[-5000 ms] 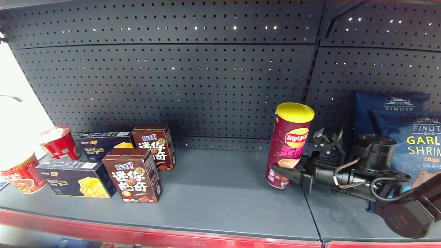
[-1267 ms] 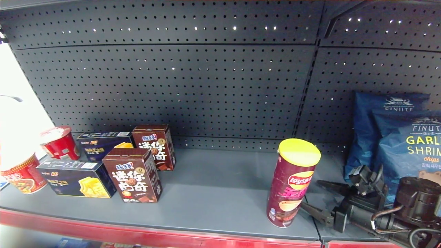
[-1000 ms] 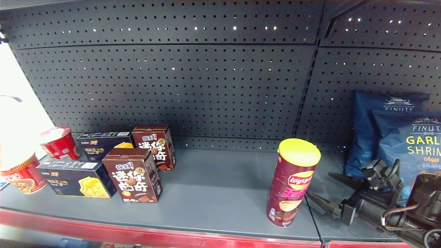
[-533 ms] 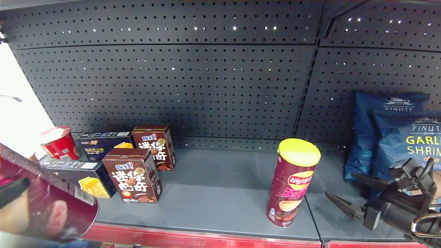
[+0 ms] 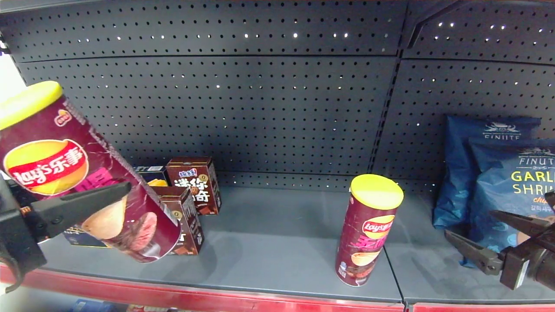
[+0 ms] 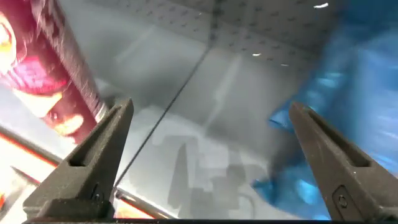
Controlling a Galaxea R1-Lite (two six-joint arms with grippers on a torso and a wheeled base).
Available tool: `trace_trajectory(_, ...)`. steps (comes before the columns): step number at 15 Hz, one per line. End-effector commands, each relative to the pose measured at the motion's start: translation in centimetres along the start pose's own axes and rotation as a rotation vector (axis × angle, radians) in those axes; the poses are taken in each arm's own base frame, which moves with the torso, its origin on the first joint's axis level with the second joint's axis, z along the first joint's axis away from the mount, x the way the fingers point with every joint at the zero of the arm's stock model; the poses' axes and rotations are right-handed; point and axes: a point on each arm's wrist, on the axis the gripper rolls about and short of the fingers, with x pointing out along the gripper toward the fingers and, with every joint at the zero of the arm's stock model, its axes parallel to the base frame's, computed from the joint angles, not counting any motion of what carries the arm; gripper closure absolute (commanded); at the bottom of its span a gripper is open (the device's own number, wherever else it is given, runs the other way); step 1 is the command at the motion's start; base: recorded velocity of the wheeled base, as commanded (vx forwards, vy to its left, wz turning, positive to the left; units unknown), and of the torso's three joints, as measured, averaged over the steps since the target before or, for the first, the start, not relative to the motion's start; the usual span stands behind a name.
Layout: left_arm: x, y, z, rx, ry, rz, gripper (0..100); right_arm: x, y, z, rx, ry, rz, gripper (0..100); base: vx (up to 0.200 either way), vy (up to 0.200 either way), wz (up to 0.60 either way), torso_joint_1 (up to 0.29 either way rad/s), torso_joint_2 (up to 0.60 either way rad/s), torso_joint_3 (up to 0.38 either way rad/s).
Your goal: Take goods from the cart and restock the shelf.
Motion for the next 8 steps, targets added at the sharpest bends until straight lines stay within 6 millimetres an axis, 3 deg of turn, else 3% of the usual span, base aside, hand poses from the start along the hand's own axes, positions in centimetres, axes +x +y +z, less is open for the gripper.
trace_trajectory(1, 3.1, 0.3, -0.3, -0.007, 0.049, -0.027, 100, -1.3, 0.0, 1.4, 0.004, -0.083, -0.021, 0, 0.000, 0.000, 0.00, 0.000, 0.00, 0.000)
trace_trajectory(4, 5.5, -0.1, 0.7, 0.010, 0.031, -0.027, 100, -1.6, 0.1, 0.9, 0.002, -0.053, -0.104, 0, 0.000, 0.000, 0.00, 0.000, 0.00, 0.000)
trace_trajectory(8, 8.7, -2.3, 2.3, 0.033, 0.031, -0.083, 100, -3.0, 0.4, -0.7, -0.014, -0.028, -0.115, 0, 0.000, 0.000, 0.00, 0.000, 0.00, 0.000)
